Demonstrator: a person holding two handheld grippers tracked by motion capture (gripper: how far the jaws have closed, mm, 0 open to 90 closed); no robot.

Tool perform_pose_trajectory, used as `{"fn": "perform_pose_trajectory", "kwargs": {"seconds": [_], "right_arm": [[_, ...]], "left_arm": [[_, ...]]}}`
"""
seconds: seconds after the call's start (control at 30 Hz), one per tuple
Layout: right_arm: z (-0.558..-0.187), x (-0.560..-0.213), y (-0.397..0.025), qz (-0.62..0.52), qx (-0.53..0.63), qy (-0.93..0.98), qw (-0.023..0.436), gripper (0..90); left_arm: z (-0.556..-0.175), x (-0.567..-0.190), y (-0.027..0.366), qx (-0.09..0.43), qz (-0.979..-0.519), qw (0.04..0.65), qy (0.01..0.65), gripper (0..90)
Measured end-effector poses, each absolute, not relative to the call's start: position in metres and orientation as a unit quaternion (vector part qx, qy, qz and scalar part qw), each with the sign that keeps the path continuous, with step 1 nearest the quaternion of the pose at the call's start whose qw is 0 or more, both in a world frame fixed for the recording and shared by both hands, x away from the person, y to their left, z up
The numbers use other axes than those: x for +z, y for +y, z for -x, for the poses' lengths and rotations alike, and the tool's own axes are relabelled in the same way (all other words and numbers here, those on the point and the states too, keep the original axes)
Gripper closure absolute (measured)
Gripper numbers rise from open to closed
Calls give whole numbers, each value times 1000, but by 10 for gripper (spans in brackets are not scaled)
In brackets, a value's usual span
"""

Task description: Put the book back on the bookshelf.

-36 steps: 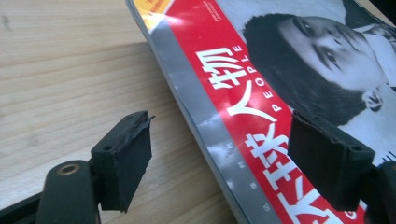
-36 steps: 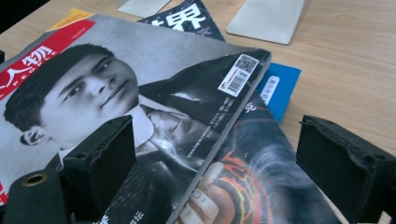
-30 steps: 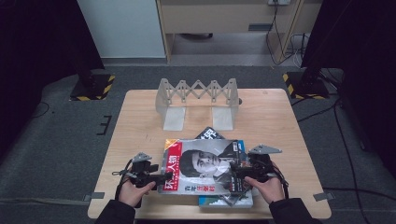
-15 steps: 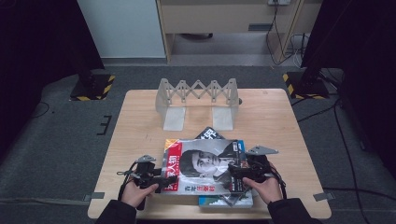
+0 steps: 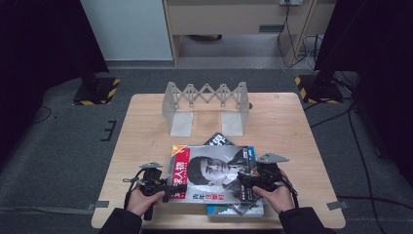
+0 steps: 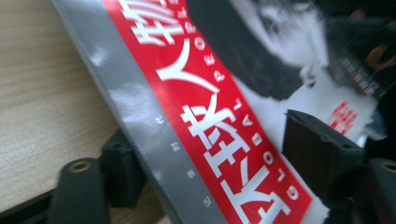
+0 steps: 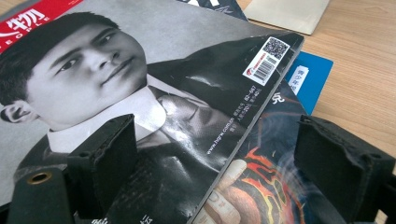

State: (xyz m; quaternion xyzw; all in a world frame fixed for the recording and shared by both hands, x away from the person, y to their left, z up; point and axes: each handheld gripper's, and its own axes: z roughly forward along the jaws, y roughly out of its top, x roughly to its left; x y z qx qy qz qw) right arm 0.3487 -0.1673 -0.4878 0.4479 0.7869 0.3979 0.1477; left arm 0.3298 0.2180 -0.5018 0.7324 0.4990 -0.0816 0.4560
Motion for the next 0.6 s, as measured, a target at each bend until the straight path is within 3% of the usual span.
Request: {"fn": "perform_pose_trajectory", "kwargs": {"seconds": [0.3,0.6], "right_arm": [[-348,-488,-166,-447,398,787,149,126],[-348,-489,-166,-441,396,791,153,115]], "left_arm": [[-328,-490,224,-88,-702,511,488,367],[-330,-493,207,-123,-719,496,472,449]]}}
